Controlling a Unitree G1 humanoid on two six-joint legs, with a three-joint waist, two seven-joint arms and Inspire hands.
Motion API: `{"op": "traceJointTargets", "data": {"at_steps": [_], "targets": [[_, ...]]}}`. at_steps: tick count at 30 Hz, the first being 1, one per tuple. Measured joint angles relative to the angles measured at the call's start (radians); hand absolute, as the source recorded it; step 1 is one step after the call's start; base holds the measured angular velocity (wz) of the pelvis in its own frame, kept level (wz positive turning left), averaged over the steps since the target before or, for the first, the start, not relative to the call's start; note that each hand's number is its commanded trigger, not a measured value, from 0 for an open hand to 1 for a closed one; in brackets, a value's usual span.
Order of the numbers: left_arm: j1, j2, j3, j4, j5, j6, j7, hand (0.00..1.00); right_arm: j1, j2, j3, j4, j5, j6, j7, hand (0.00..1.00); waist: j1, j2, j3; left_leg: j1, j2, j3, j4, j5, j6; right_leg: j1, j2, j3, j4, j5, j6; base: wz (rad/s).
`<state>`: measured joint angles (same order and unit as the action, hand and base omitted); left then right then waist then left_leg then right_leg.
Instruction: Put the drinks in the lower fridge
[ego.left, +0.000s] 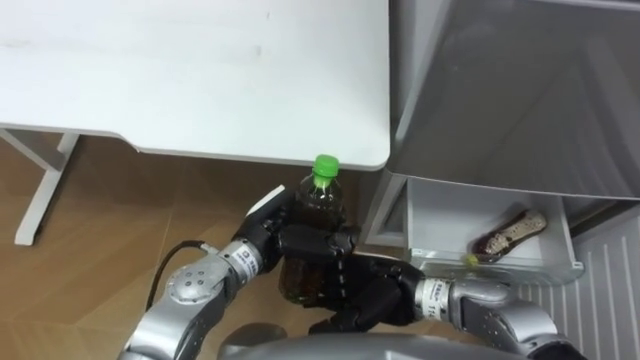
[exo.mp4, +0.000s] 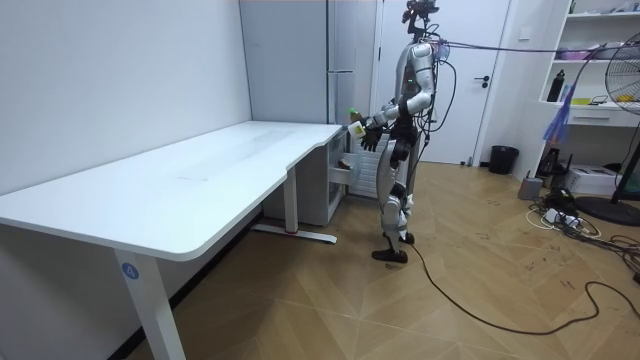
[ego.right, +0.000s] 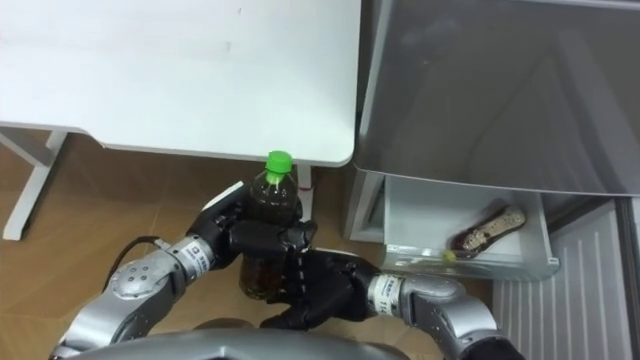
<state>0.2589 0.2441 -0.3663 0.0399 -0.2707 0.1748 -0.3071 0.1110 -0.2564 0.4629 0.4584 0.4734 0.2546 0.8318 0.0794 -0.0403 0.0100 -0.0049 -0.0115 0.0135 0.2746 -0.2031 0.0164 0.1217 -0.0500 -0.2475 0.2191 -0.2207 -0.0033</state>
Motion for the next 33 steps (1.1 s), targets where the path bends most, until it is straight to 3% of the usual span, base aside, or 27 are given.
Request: {"op": "traceJointTargets", "data": {"at_steps": [9,24,29,33], "targets": [[-0.001,0.024,-0.007,0.001,-0.014,0.001,-0.055,1.0,0.004,-0.027,0.028,-0.031,0.045,0.031,-0.009,0.0,-0.001,-0.007,-0.0026,0.003,-0.001,0.003,-0.002,0.0,0.0,-0.001,0.0,0.002,0.0,0.0,0.0,0.0],[-0.015,0.031,-0.007,0.039,-0.054,0.0,-0.077,1.0,0.01,-0.037,0.041,-0.042,0.083,0.032,-0.036,0.0,0.005,-0.014,-0.0052,0.015,0.0,0.011,-0.001,0.0,0.0,0.003,0.0,0.004,-0.013,-0.001,0.001,-0.01],[-0.017,0.034,-0.005,0.04,-0.053,0.0,-0.075,1.0,0.01,-0.041,0.064,-0.043,0.136,0.032,-0.07,0.0,0.006,-0.013,-0.0052,0.019,0.0,0.01,-0.003,0.0,0.0,0.005,0.0,0.001,-0.015,-0.001,0.001,0.0],[-0.032,0.032,-0.003,0.061,-0.09,0.0,-0.065,1.0,0.02,-0.041,0.066,-0.044,0.237,0.048,-0.121,0.0,0.008,0.0,-0.0007,0.035,0.0,0.01,-0.016,0.0,0.0,0.017,0.0,0.003,-0.014,-0.001,0.002,0.0]]}}
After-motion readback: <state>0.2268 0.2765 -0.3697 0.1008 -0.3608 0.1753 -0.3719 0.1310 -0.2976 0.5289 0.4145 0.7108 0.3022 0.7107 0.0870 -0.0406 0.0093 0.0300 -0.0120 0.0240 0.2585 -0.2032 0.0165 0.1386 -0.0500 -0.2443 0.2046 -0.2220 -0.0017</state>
